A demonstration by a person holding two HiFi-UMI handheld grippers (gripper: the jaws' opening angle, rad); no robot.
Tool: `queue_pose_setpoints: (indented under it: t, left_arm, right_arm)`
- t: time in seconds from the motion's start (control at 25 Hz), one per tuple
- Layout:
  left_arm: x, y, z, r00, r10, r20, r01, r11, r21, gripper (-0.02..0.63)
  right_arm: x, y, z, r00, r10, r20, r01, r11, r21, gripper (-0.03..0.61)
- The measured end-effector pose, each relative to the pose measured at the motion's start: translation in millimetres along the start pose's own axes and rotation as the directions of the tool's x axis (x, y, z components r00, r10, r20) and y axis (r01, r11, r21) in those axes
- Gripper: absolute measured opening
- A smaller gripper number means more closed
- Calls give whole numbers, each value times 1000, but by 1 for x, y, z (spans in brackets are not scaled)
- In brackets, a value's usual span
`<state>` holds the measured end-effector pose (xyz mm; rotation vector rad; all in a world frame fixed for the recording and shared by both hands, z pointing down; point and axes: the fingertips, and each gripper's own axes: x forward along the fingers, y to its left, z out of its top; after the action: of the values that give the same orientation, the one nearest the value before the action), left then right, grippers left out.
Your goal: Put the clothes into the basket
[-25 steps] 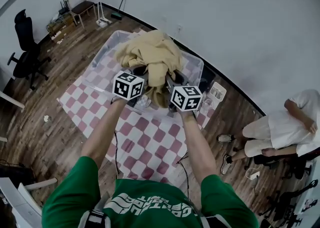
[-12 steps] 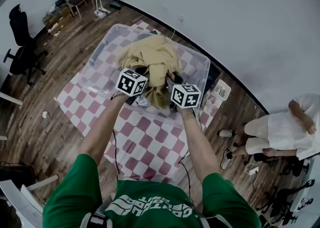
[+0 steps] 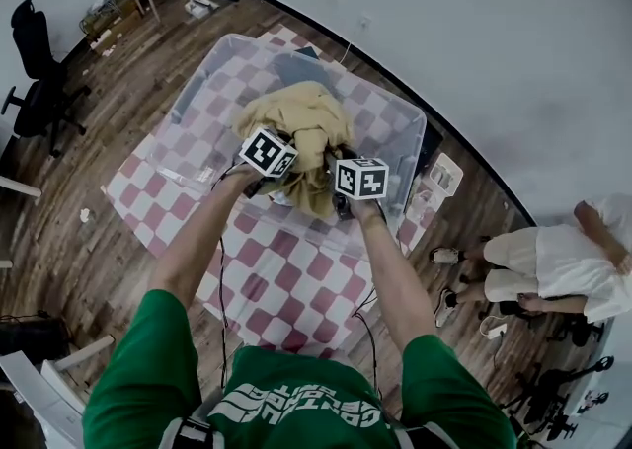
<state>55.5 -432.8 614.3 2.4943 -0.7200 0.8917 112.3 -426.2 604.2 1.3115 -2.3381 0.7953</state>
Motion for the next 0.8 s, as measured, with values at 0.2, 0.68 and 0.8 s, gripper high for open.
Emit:
queue_pose_setpoints:
  t: [0.2,0.68,0.8]
  left_arm:
    - [22,15,-19,997,-11,-78,10,1000,-7,46]
    - [61,31,-80,963,-27,-269,30,1000,8,46]
    - [65,34,-87,961,-52,-273,41,998,-49,46]
  right_arm:
    - [22,-10,-17,991,-4,-130,7,1000,22,98]
    - [64,-22,-78,955,3,-297,3,1000,20,101]
    - [68,-23,-84,953,-3,-304,9,1000,19,101]
